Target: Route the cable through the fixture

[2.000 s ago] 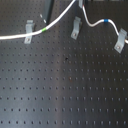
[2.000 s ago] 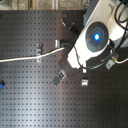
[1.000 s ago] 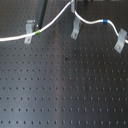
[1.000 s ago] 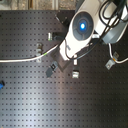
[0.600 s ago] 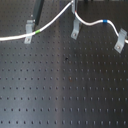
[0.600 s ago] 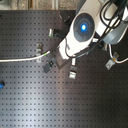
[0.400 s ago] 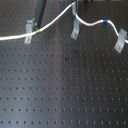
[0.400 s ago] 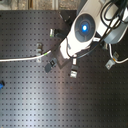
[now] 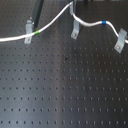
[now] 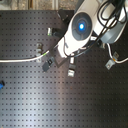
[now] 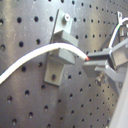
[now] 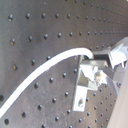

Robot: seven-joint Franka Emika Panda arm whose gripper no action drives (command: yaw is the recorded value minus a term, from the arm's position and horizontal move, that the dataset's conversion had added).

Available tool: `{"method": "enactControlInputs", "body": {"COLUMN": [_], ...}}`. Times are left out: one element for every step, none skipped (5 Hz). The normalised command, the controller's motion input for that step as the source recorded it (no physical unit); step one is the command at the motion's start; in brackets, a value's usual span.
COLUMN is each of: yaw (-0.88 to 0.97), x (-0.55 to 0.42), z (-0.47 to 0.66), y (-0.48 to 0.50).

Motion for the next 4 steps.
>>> {"method": "enactControlInputs", "body": {"yaw": [0.0,-0.44,-0.54,-0.09], "x": [0.051,-0.185,-0.239,-0.036], "z": [0.34,0.37,0.13,0.0], "y": [0.036,-0.129,-0.184,0.037]}}
